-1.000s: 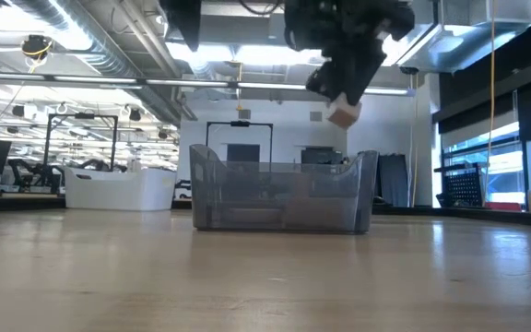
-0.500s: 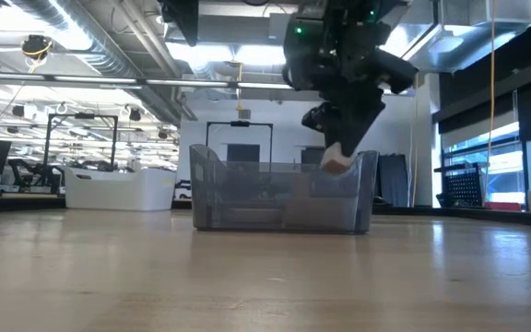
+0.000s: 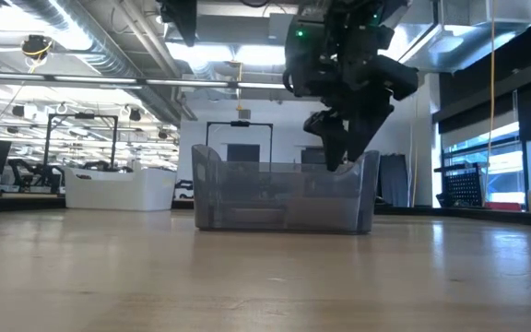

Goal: Sort & place blocks by color
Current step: Return to Home Position

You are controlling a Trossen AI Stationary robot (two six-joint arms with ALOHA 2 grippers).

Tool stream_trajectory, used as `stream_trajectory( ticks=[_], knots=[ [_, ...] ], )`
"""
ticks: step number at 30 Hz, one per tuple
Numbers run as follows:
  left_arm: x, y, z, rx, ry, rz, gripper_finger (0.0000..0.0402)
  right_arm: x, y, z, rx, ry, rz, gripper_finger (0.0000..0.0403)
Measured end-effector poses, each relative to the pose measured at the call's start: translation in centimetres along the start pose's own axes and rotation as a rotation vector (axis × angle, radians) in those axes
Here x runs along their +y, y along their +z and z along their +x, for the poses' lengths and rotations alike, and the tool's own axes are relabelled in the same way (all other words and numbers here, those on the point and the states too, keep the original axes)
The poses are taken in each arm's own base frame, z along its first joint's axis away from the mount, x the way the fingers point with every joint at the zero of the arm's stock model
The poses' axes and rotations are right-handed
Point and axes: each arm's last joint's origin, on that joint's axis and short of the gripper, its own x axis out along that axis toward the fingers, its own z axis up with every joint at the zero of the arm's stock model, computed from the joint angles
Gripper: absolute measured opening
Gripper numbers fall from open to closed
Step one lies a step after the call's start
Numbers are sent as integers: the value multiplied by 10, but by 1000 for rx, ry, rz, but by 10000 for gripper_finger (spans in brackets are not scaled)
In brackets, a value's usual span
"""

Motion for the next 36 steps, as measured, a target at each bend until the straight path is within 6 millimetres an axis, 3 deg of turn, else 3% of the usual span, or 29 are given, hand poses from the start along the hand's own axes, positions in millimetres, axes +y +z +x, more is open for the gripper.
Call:
stream_trajectory(
  ticks=[8,13,18,21,25,29,36],
  knots=[
    [0,-5,0,53,-3,9,108,-2,8,-19,57,-146,72,207],
    [1,-11,0,116,64,31,89,-2,23,-45,20,-212,62,132],
    [-2,-11,-1,120,69,115,22,-1,33,-72,-4,-260,58,18],
    [-4,-12,-4,113,75,139,6,2,38,-88,-16,-281,59,11],
    [0,-23,-27,48,86,142,2,8,39,-117,11,-320,65,3],
    [3,-39,-58,-63,64,111,1,19,32,-158,18,-382,116,2],
    [10,-93,-126,-301,60,-37,0,53,-14,-239,-143,-492,288,2]
  ],
)
